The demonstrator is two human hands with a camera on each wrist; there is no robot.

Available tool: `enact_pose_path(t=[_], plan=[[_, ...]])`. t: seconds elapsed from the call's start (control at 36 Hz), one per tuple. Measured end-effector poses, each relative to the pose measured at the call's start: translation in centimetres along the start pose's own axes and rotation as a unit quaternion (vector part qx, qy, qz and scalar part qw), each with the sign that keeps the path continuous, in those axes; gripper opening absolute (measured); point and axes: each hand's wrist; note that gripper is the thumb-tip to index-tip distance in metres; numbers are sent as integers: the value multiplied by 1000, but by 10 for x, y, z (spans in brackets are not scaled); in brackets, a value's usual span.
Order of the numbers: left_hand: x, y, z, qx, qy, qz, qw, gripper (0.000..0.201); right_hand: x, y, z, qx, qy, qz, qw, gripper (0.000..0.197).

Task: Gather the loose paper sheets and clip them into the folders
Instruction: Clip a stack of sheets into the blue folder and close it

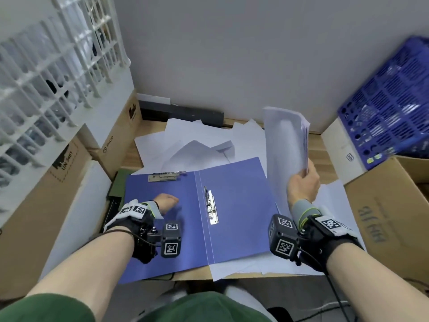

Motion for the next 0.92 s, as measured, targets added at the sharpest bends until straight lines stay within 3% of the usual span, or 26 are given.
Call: enact_pose_path(t=[0.22, 0.42, 0.64, 0.78, 0.92], plan=[[0, -26, 38, -43, -17, -74, 996, 32, 9, 15, 22, 7, -59, -70, 996, 47], [1, -42, 83, -69, -40, -96, 992, 29, 35, 34, 25, 15, -84, -42, 995, 38], [10, -61, 135, -104, -66, -87, 989, 32, 86, 60, 12, 120, -103, -23, 987, 49], [12, -77, 182, -167, -127, -94, 973, 36, 115, 71, 16, 173, -138, -89, 971, 33], [6, -87, 231, -237, -193, -124, 944, 44, 144, 69, 32, 174, -182, -161, 954, 31]])
Point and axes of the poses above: each hand's wrist, its own x-axis towards the middle knuckle, its own y-axis out of the back of the hand, z = x × y, and after that the axes turned 15 degrees about x, right-handed
